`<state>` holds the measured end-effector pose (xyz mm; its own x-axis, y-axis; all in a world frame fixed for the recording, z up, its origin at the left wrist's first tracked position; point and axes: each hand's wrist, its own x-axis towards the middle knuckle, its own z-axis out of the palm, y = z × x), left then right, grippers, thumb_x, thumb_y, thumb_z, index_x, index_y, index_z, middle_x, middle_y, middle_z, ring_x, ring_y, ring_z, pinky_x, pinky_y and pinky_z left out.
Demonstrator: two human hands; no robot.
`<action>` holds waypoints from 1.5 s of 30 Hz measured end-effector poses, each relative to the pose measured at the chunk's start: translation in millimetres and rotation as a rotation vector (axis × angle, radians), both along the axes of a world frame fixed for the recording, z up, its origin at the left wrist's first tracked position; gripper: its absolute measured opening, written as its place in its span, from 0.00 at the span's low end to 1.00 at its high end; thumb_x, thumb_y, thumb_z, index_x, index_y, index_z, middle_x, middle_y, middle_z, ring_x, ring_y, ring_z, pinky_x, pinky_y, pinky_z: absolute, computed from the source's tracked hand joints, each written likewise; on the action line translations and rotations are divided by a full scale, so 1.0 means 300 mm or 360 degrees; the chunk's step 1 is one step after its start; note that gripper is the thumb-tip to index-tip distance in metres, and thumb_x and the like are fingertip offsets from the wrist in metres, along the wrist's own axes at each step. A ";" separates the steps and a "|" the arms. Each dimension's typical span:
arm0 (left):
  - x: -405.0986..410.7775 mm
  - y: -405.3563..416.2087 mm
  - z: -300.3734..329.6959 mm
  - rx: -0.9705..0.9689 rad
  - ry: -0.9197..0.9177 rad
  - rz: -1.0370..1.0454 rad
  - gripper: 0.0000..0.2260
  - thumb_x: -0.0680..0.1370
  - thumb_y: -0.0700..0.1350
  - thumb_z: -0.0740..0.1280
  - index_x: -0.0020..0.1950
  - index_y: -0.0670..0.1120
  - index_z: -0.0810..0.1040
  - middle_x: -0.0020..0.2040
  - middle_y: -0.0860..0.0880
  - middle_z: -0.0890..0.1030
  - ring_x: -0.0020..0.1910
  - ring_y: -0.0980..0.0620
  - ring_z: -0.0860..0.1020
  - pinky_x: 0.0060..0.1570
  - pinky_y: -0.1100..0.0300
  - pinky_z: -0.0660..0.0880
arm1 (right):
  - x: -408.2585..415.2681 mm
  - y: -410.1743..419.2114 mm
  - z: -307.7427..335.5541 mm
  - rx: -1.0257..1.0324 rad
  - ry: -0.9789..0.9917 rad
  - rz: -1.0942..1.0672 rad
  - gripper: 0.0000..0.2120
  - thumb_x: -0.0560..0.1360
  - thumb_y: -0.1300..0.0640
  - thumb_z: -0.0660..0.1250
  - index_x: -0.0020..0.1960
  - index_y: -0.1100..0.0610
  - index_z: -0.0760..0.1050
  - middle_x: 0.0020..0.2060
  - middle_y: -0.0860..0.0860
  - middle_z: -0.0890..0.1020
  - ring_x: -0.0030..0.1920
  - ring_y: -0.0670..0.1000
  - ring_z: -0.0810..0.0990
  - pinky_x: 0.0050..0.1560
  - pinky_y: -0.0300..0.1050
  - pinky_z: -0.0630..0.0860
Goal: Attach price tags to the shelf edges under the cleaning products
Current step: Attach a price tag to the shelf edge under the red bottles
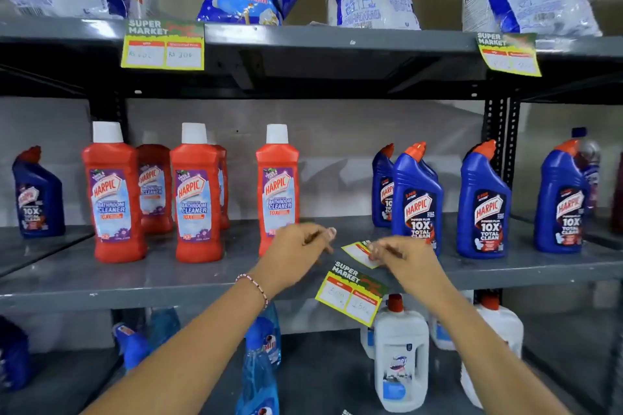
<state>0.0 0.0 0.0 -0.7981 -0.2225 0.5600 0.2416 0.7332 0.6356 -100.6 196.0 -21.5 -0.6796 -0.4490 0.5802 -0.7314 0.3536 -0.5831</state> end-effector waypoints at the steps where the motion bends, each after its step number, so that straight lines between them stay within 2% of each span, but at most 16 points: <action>1: -0.026 0.007 -0.050 0.0089 -0.0125 -0.0084 0.11 0.77 0.53 0.66 0.44 0.48 0.84 0.39 0.46 0.86 0.34 0.56 0.79 0.41 0.53 0.80 | -0.016 0.003 -0.051 0.0044 -0.0107 0.0044 0.04 0.75 0.55 0.70 0.47 0.52 0.83 0.43 0.48 0.86 0.45 0.47 0.83 0.46 0.41 0.77; 3: 0.001 0.012 -0.071 0.0036 -0.0195 -0.0140 0.07 0.74 0.50 0.71 0.43 0.48 0.85 0.39 0.48 0.87 0.36 0.59 0.80 0.39 0.58 0.78 | 0.006 -0.010 -0.084 -0.0043 -0.0234 0.0135 0.09 0.71 0.57 0.74 0.51 0.54 0.84 0.46 0.49 0.84 0.48 0.46 0.82 0.48 0.37 0.77; 5: 0.016 0.006 -0.085 0.0060 -0.0205 -0.0144 0.02 0.71 0.44 0.75 0.43 0.48 0.86 0.38 0.51 0.86 0.36 0.61 0.80 0.38 0.63 0.77 | 0.044 -0.039 -0.100 0.0056 -0.0103 0.0143 0.12 0.68 0.56 0.76 0.52 0.52 0.84 0.47 0.45 0.81 0.51 0.42 0.78 0.50 0.30 0.72; 8: 0.119 -0.158 -0.110 0.0183 -0.0023 0.0107 0.03 0.69 0.38 0.75 0.41 0.46 0.87 0.32 0.58 0.82 0.34 0.62 0.78 0.36 0.70 0.73 | 0.116 -0.251 -0.099 0.0032 0.0031 0.0307 0.09 0.68 0.58 0.77 0.47 0.48 0.85 0.43 0.41 0.80 0.52 0.41 0.75 0.51 0.32 0.68; 11: 0.179 -0.125 -0.161 0.0121 0.0181 0.0191 0.06 0.69 0.38 0.75 0.39 0.49 0.86 0.31 0.58 0.80 0.36 0.59 0.77 0.37 0.71 0.71 | 0.165 -0.228 -0.092 -0.0137 -0.0077 0.0349 0.11 0.67 0.61 0.77 0.40 0.44 0.84 0.39 0.42 0.84 0.48 0.43 0.78 0.48 0.31 0.72; 15: 0.269 -0.098 -0.217 0.0446 0.0427 0.0215 0.10 0.70 0.35 0.75 0.37 0.51 0.85 0.36 0.53 0.85 0.34 0.62 0.79 0.38 0.71 0.73 | 0.254 -0.191 -0.088 -0.0303 -0.0222 0.0473 0.12 0.68 0.61 0.76 0.43 0.44 0.84 0.38 0.42 0.86 0.42 0.40 0.83 0.42 0.31 0.76; 19: 0.345 -0.165 -0.204 0.0616 0.0495 0.0336 0.14 0.69 0.33 0.74 0.35 0.54 0.84 0.33 0.59 0.85 0.33 0.63 0.80 0.37 0.72 0.75 | 0.303 -0.316 -0.061 -0.0292 0.0082 0.0421 0.09 0.67 0.58 0.77 0.45 0.47 0.85 0.37 0.40 0.85 0.45 0.39 0.82 0.46 0.29 0.74; 22: 0.459 -0.315 -0.191 0.0638 0.0501 0.0570 0.13 0.69 0.36 0.75 0.34 0.55 0.83 0.32 0.60 0.85 0.31 0.63 0.79 0.36 0.70 0.76 | 0.396 -0.514 -0.054 -0.0255 0.0139 0.0533 0.07 0.67 0.56 0.77 0.44 0.49 0.85 0.39 0.42 0.86 0.45 0.42 0.81 0.51 0.40 0.75; 25: 0.534 -0.427 -0.178 0.0544 0.0460 0.0736 0.11 0.69 0.38 0.76 0.34 0.54 0.83 0.29 0.64 0.82 0.29 0.65 0.78 0.32 0.74 0.72 | 0.445 -0.668 -0.068 -0.0283 0.0231 0.0554 0.06 0.67 0.53 0.76 0.44 0.48 0.84 0.38 0.43 0.86 0.41 0.43 0.80 0.48 0.51 0.77; 28: 0.545 -0.475 -0.168 0.0526 0.0411 0.0812 0.05 0.69 0.39 0.77 0.36 0.48 0.85 0.25 0.62 0.81 0.28 0.66 0.78 0.30 0.76 0.71 | 0.452 -0.742 -0.086 -0.0298 0.0398 0.0379 0.05 0.67 0.49 0.74 0.42 0.47 0.84 0.34 0.42 0.84 0.39 0.43 0.78 0.47 0.50 0.74; 30: 0.535 -0.493 -0.168 0.0526 0.0372 0.0839 0.03 0.68 0.41 0.77 0.36 0.46 0.85 0.28 0.58 0.82 0.30 0.65 0.79 0.31 0.76 0.71 | 0.454 -0.758 -0.100 -0.0307 0.0439 0.0289 0.04 0.66 0.49 0.74 0.41 0.46 0.84 0.34 0.42 0.84 0.40 0.43 0.78 0.47 0.48 0.70; 34: 0.511 -0.517 -0.174 0.0567 0.0349 0.0947 0.09 0.65 0.47 0.80 0.37 0.46 0.82 0.32 0.51 0.83 0.30 0.58 0.79 0.33 0.70 0.72 | 0.452 -0.762 -0.098 -0.0339 0.0402 0.0255 0.06 0.66 0.53 0.78 0.42 0.46 0.84 0.36 0.43 0.78 0.41 0.46 0.76 0.45 0.53 0.71; 39: 0.505 -0.510 -0.180 0.0407 0.0598 0.1009 0.18 0.64 0.40 0.79 0.45 0.51 0.74 0.38 0.50 0.75 0.34 0.57 0.72 0.37 0.68 0.71 | 0.468 -0.721 -0.082 -0.0336 0.0260 0.0287 0.14 0.68 0.61 0.76 0.49 0.46 0.81 0.45 0.39 0.75 0.52 0.42 0.73 0.55 0.48 0.73; 42: 0.487 -0.448 -0.167 0.0174 0.0811 0.0867 0.17 0.69 0.32 0.73 0.49 0.51 0.74 0.46 0.50 0.76 0.43 0.55 0.76 0.44 0.68 0.73 | 0.462 -0.647 -0.083 -0.0400 0.0269 0.0231 0.20 0.69 0.72 0.69 0.50 0.48 0.79 0.49 0.42 0.77 0.54 0.43 0.75 0.54 0.38 0.74; 44: 0.446 -0.384 -0.150 0.0057 0.0878 0.0712 0.14 0.72 0.30 0.69 0.48 0.48 0.76 0.47 0.51 0.78 0.45 0.53 0.78 0.47 0.64 0.75 | 0.433 -0.578 -0.072 -0.0487 0.0247 0.0149 0.21 0.69 0.74 0.66 0.49 0.49 0.78 0.48 0.42 0.79 0.52 0.42 0.77 0.51 0.31 0.73; 45: 0.417 -0.347 -0.139 0.0051 0.0850 0.0604 0.13 0.72 0.30 0.68 0.48 0.47 0.77 0.46 0.51 0.79 0.45 0.53 0.79 0.48 0.64 0.76 | 0.411 -0.539 -0.065 -0.0521 0.0241 0.0083 0.20 0.69 0.73 0.67 0.49 0.49 0.78 0.48 0.43 0.79 0.51 0.42 0.77 0.51 0.32 0.73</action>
